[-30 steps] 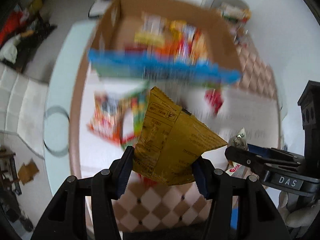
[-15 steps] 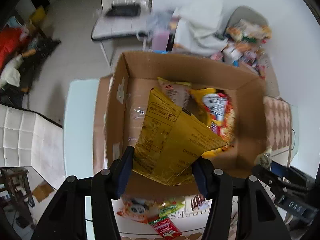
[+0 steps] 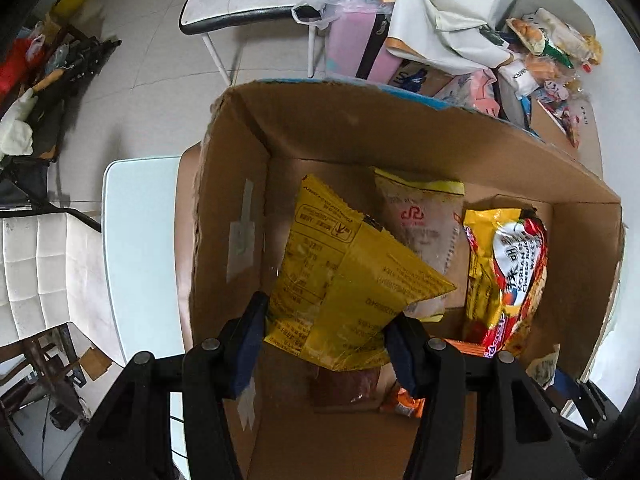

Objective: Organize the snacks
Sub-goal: 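Carry both packs into the cardboard box and open both tools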

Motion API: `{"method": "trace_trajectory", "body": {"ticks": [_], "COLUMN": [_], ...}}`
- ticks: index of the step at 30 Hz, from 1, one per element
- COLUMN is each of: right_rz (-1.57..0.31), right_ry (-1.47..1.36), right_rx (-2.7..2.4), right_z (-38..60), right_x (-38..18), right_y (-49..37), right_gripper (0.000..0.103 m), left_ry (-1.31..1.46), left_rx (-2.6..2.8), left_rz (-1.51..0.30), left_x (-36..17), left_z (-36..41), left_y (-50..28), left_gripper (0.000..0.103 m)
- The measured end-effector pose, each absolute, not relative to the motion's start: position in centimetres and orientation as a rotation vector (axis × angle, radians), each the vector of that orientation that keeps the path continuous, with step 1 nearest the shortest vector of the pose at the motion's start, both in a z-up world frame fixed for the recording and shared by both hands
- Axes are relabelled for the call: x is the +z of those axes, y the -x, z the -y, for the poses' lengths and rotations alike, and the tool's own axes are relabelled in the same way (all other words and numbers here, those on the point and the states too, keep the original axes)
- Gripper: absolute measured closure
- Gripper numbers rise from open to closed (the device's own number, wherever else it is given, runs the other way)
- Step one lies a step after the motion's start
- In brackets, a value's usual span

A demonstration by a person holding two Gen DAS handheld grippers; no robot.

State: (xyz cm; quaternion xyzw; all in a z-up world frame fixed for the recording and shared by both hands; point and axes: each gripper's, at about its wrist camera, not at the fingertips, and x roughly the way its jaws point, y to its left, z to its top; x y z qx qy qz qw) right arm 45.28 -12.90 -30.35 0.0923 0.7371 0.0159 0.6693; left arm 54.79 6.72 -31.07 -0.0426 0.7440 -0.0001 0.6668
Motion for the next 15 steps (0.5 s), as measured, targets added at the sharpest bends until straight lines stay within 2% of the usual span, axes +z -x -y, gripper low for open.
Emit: {"method": "trace_trajectory", "body": {"ticks": [3,6,7,8,12,15], "right_rz": [-1.692,-1.728,-1.730,-1.730,-1.728,-1.719], "right_ry": [-0.201,-0.221,-0.225,-0.226,-0.224,-0.210], "right_rx": [0.032,0.020,0.019,0.013,0.007,0.011], "right_z": [13.0,13.0,13.0,13.1,13.1,12.6], "right_x": [-31.0,-31.7,-31.7,-31.7,-30.7,-30.1], "right_y": [-45.2,-45.2,-45.2,-45.2,-44.9,-44.7], "right_gripper": [0.044,0.039,0.024,0.010,0.009,0.009], "left_ry": [0.118,0.112,0.114,0.120,0.102,0.099], "left_rx": [0.006,-0.012,-0.023,-0.041,-0.052,-0.053], "left_rz": [-1.703,-1.714,-1.712,-1.713,-1.707,-1.691], "left_x": [-31.4,-31.6,-31.5,-31.5,-31.3,-30.7], "left_z": [-7.1,-6.9,-6.8,-6.6,-5.9,-5.9], "left_y": [-55.0,-55.3,-55.3,-55.3,-55.1,-54.5], "left_gripper": [0.047,0.038,0.035,0.027,0.016,0.016]}}
